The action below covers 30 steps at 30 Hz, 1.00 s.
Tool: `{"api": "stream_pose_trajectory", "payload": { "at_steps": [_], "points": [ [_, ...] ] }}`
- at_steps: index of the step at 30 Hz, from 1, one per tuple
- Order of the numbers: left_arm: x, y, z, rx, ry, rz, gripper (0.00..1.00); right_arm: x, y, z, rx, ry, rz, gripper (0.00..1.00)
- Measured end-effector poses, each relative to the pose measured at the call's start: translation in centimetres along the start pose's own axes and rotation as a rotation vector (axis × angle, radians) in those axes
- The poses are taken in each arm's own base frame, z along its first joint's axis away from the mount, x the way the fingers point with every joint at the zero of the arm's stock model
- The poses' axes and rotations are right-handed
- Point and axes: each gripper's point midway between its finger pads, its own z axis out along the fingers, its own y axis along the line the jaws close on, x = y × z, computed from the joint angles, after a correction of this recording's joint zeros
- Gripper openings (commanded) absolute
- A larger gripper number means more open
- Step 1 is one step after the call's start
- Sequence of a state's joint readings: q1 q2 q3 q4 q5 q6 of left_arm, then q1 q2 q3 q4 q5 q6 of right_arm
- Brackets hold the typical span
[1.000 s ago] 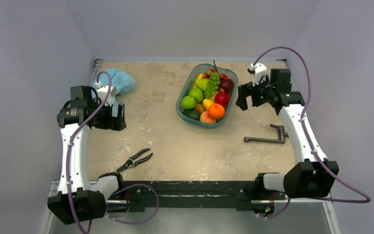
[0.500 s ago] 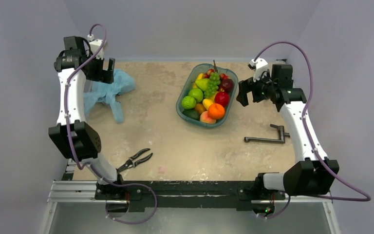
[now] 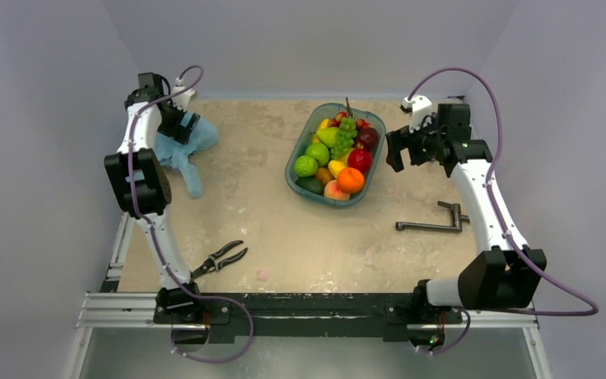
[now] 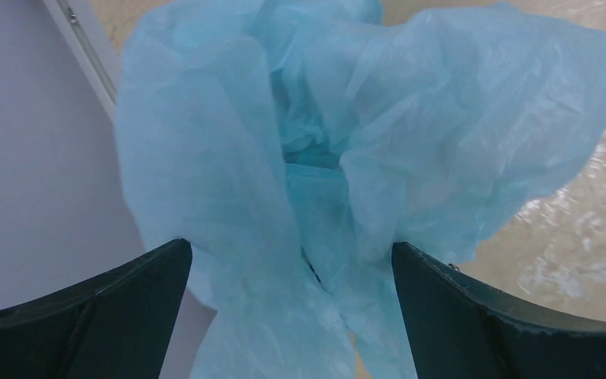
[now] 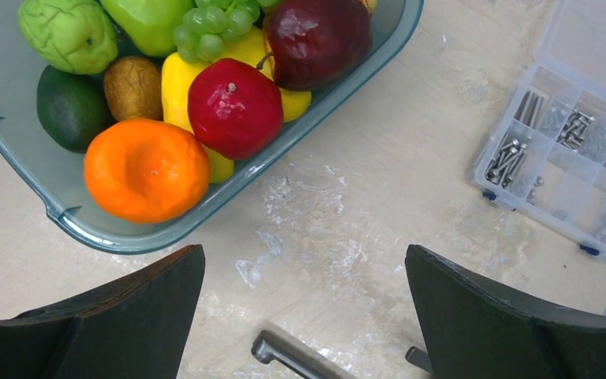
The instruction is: Place the fake fruits into the plastic bag and tie a complex knot
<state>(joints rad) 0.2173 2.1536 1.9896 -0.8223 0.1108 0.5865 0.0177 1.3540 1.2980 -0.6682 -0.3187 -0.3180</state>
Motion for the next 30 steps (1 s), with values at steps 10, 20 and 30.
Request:
{"api": "stream_pose_trajectory", "payload": {
  "at_steps": [10, 20, 30],
  "points": [
    [3.9, -1.9, 6.7, 0.112, 0.14, 0.095, 0.08, -1.6, -1.4, -1.1, 0.065, -0.018, -0.065, 0.99],
    [0.1, -13.0, 2.5, 0.441, -0.028, 0.298, 0.0, -1.7, -1.7, -1.6, 0.084, -0.019, -0.097, 0.99],
    [-6.7, -30.2, -2.2, 0.671, -0.229, 0.754, 0.0, -2.3, -1.4, -2.7, 0.089, -0.048, -0.11, 0.99]
  ]
}}
